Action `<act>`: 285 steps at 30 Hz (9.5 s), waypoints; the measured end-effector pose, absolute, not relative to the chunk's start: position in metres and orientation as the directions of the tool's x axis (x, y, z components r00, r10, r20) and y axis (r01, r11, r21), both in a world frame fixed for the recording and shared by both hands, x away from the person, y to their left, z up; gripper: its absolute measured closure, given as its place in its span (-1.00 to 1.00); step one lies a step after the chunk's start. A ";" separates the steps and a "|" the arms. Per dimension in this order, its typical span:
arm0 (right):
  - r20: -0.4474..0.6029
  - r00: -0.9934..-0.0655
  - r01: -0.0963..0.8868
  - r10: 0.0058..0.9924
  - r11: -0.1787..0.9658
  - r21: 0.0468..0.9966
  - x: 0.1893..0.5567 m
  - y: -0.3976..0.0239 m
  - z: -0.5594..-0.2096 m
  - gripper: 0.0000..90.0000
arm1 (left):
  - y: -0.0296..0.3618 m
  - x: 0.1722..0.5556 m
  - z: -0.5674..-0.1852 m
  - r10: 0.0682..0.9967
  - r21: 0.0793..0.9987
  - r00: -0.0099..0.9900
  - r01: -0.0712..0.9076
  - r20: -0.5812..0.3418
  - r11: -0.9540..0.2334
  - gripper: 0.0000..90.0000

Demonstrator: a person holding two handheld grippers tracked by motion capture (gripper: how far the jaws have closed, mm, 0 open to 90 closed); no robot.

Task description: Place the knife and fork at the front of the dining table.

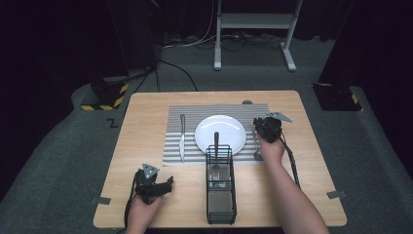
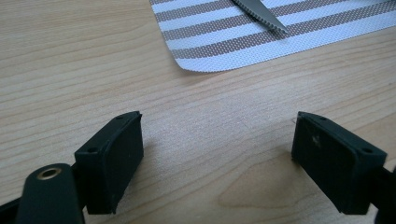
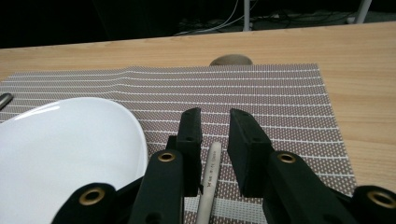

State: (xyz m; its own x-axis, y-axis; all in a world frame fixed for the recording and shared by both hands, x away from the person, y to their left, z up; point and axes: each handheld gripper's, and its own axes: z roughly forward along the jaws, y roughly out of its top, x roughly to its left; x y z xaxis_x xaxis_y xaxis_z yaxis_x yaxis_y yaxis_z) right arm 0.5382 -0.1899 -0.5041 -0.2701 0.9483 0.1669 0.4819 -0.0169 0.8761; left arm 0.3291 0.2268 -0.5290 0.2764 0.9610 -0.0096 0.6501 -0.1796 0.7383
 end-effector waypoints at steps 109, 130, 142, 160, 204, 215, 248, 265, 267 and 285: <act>0.034 -0.641 0.207 0.767 0.131 0.970 0.388 -0.072 -0.408 0.60 | 0.226 0.330 -0.529 0.957 0.734 0.291 0.651 -0.006 -0.193 -0.68; 0.045 -0.678 0.109 0.734 0.040 0.993 0.363 -0.085 -0.394 0.93 | 0.226 0.330 -0.529 0.957 0.734 0.290 0.652 -0.007 -0.192 -0.68; 0.009 -0.665 -0.034 0.747 -0.043 0.999 0.336 -0.101 -0.343 0.93 | 0.226 0.330 -0.529 0.956 0.734 0.292 0.651 -0.006 -0.194 -0.69; -0.017 -0.575 -0.149 0.818 -0.085 0.985 0.317 -0.153 -0.312 0.93 | 0.226 0.331 -0.529 0.955 0.734 0.297 0.650 -0.007 -0.197 -0.70; -0.033 -0.369 0.112 0.929 0.080 0.991 0.430 -0.229 -0.428 0.93 | 0.225 0.329 -0.529 0.957 0.736 0.289 0.649 -0.003 -0.194 -0.67; -0.001 -0.366 0.136 0.931 0.055 0.989 0.456 -0.224 -0.436 0.93 | 0.225 0.329 -0.529 0.957 0.736 0.289 0.649 -0.003 -0.194 -0.67; 0.105 -0.308 0.363 0.946 0.015 0.932 0.548 -0.221 -0.482 0.87 | 0.225 0.329 -0.529 0.956 0.736 0.292 0.650 -0.010 -0.190 -0.67; 0.118 -0.270 0.396 0.956 -0.001 0.918 0.547 -0.227 -0.484 0.55 | 0.225 0.329 -0.529 0.956 0.736 0.293 0.649 -0.008 -0.192 -0.67; 0.111 -0.273 0.392 0.956 0.005 0.920 0.543 -0.228 -0.482 0.55 | 0.225 0.329 -0.529 0.956 0.736 0.293 0.650 -0.009 -0.192 -0.67; -0.003 -0.305 0.383 0.952 0.125 0.915 0.472 -0.230 -0.487 0.32 | 0.225 0.329 -0.529 0.957 0.735 0.292 0.650 -0.007 -0.193 -0.68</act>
